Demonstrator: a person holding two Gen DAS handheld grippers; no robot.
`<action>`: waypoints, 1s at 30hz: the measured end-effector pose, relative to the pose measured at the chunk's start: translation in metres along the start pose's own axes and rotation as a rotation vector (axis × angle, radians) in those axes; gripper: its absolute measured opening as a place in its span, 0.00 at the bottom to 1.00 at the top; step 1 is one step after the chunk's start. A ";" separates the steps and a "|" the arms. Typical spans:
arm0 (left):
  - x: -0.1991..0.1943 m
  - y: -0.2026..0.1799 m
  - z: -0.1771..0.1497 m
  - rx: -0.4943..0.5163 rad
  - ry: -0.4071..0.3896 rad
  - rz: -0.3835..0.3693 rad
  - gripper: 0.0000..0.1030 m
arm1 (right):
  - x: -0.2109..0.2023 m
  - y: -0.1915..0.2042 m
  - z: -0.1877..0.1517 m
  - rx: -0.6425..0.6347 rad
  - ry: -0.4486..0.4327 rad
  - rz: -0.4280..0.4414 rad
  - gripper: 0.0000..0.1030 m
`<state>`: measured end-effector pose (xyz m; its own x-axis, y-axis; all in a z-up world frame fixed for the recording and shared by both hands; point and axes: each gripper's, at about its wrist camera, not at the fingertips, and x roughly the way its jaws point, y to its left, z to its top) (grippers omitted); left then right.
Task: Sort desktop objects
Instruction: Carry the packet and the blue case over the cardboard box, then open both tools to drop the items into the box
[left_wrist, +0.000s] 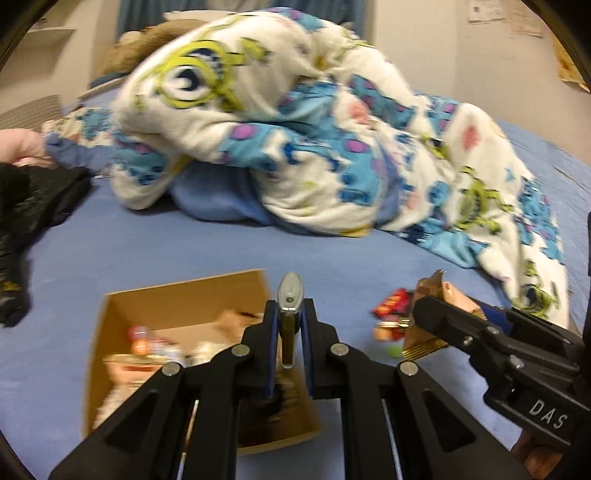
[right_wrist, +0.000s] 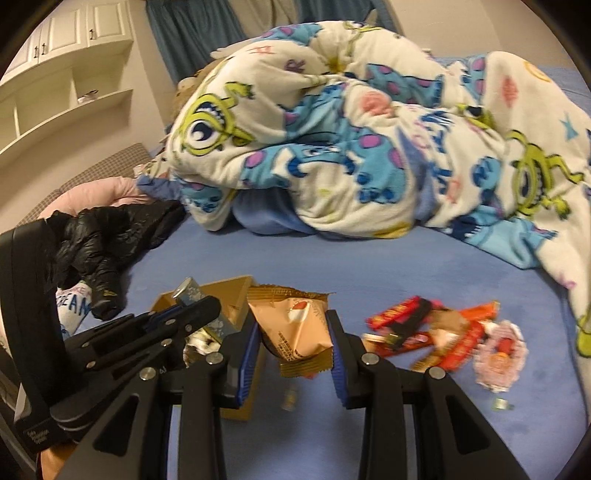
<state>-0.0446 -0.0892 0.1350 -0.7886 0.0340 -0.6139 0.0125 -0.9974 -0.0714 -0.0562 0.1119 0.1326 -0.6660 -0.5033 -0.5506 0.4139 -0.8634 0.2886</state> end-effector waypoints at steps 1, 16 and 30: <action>-0.002 0.009 0.000 -0.013 0.000 0.017 0.12 | 0.004 0.007 0.002 -0.003 0.004 0.014 0.33; 0.002 0.084 -0.022 -0.148 0.044 0.110 0.12 | 0.073 0.093 -0.010 -0.074 0.123 0.146 0.33; 0.026 0.095 -0.042 -0.149 0.125 0.151 0.12 | 0.108 0.094 -0.029 -0.037 0.193 0.149 0.33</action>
<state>-0.0379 -0.1803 0.0794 -0.6888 -0.0976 -0.7183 0.2222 -0.9716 -0.0810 -0.0714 -0.0229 0.0775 -0.4667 -0.6055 -0.6446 0.5231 -0.7767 0.3509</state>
